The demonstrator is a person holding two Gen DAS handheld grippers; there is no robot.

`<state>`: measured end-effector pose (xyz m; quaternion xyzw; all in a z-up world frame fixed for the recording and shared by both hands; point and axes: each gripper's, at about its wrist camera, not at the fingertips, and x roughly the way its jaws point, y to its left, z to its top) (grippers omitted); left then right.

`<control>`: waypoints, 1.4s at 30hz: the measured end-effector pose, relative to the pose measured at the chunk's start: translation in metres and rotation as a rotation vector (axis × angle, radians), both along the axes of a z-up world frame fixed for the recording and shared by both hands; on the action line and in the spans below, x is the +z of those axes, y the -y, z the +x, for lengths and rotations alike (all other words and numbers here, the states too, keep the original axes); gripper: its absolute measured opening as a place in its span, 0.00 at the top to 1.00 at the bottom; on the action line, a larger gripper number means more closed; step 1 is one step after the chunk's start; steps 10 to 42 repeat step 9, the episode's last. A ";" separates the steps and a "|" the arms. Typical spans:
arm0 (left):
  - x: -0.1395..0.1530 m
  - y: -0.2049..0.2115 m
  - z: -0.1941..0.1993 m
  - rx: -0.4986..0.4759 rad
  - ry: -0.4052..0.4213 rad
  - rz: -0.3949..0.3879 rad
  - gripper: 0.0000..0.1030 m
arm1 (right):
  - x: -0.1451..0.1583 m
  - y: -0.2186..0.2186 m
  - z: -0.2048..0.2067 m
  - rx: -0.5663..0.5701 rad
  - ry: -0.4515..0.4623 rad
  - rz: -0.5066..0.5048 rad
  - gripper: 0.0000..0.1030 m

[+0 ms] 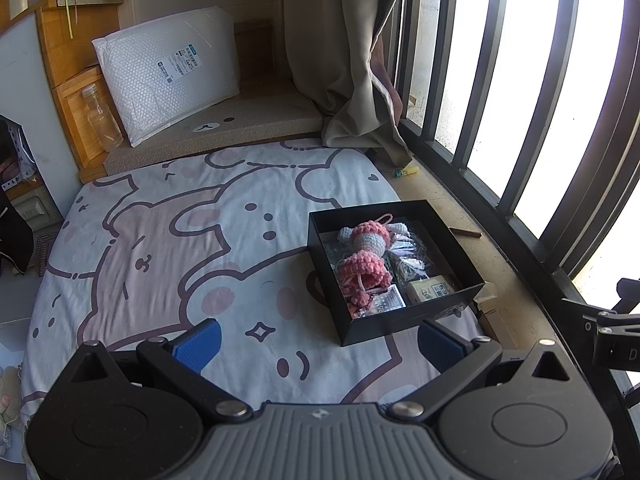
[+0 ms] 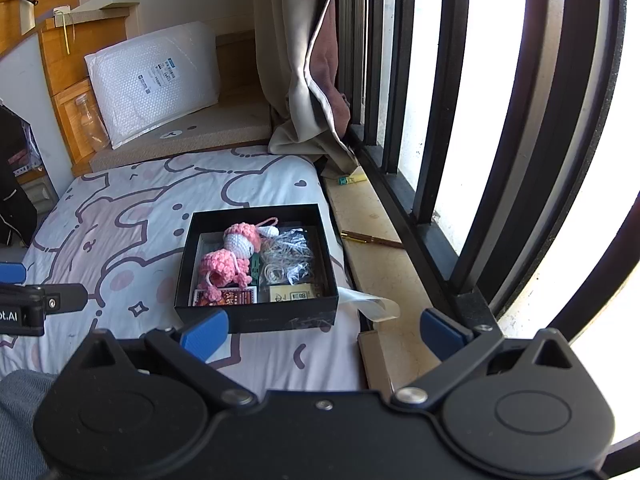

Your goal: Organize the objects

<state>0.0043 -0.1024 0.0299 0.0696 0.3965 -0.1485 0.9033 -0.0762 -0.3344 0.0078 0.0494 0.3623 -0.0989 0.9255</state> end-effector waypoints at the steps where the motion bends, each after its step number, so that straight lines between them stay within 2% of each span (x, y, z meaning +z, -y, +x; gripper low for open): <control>1: 0.000 0.000 0.000 0.000 0.000 0.000 0.00 | 0.000 -0.001 0.000 0.001 0.000 0.000 0.00; 42: -0.004 0.002 -0.002 -0.003 -0.006 -0.005 0.00 | -0.001 -0.002 -0.001 0.001 -0.003 -0.001 0.00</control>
